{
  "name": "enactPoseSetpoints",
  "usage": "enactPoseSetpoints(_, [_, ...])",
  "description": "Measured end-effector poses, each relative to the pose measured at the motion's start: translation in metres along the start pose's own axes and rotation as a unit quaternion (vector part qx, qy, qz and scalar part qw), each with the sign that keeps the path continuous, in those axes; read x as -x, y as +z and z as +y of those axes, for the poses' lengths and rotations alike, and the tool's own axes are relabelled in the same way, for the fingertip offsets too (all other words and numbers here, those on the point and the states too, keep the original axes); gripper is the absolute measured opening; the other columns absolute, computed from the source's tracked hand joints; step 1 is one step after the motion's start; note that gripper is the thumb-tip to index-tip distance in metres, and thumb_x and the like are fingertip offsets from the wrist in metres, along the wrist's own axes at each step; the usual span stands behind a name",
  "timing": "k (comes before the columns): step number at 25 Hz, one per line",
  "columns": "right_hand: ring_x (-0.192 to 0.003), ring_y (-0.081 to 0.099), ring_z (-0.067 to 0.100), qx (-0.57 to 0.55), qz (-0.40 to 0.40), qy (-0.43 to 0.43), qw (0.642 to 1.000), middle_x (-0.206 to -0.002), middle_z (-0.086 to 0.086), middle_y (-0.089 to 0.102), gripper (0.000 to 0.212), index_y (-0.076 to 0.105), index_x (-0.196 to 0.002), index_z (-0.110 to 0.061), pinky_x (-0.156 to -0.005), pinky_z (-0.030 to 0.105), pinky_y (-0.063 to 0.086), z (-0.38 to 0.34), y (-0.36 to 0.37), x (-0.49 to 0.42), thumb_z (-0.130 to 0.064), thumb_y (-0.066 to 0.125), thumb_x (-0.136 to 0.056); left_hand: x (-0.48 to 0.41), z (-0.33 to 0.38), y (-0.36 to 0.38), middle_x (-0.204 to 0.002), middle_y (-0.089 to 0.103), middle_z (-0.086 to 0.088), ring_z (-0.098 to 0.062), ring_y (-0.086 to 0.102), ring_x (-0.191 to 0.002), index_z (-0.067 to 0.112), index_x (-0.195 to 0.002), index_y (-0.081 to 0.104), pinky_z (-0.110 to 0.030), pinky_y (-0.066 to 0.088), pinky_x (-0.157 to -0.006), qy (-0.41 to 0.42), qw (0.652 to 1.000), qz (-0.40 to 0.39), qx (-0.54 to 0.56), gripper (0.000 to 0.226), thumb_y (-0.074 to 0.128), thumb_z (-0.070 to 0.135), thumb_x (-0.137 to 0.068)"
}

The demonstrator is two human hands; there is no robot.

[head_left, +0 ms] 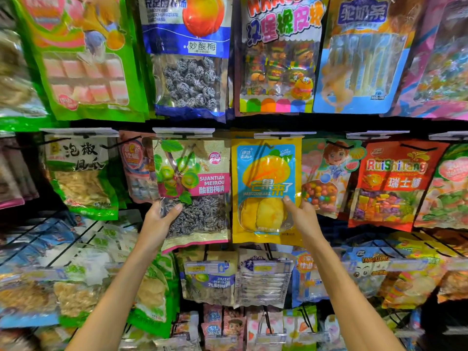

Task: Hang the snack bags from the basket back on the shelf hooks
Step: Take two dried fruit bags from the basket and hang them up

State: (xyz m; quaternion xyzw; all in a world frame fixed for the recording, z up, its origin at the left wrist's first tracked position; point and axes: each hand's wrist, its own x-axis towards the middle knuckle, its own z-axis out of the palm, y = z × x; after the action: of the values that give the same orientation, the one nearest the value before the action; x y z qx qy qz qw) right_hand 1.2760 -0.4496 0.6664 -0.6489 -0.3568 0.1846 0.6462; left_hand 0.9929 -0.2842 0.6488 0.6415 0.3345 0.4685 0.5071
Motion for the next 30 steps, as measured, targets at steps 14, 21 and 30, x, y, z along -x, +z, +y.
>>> enactPoseSetpoints(14, [-0.059, 0.044, 0.018, 0.069, -0.044, 0.04, 0.996, -0.066, 0.004, 0.044, 0.041, 0.052, -0.077, -0.012, -0.052, 0.024, 0.033, 0.016, 0.001, 0.013, -0.043, 0.044, -0.103, 0.003, 0.007, -0.004, -0.163, 0.017, 0.0, -0.018, 0.017, -0.15, 0.015, -0.157, 0.015, -0.037, 0.02, -0.119, -0.05, 0.997, -0.016, -0.057, 0.085, 0.059, 0.049, -0.092])
enactPoseSetpoints(21, [-0.085, 0.06, 0.031, 0.324, -0.068, 0.025, 0.943, -0.098, 0.013, 0.06, 0.036, 0.052, -0.112, -0.006, -0.068, 0.039, 0.048, 0.01, -0.013, 0.025, -0.04, 0.053, -0.099, 0.012, 0.017, -0.015, -0.116, 0.056, 0.004, -0.014, 0.057, -0.096, 0.019, -0.118, 0.048, -0.039, 0.043, -0.088, -0.039, 0.968, 0.001, -0.248, 0.026, 0.054, 0.037, -0.099])
enactPoseSetpoints(30, [-0.135, 0.034, 0.035, 0.648, -0.131, -0.023, 0.75, -0.144, 0.013, 0.037, 0.057, 0.036, -0.141, -0.011, -0.105, 0.051, 0.038, -0.052, 0.022, 0.09, -0.048, 0.048, -0.099, 0.051, 0.043, -0.077, -0.154, 0.034, -0.004, -0.032, 0.038, -0.136, 0.029, -0.149, 0.027, -0.049, 0.043, -0.103, 0.002, 0.749, -0.087, -0.657, 0.059, 0.046, 0.05, -0.097])
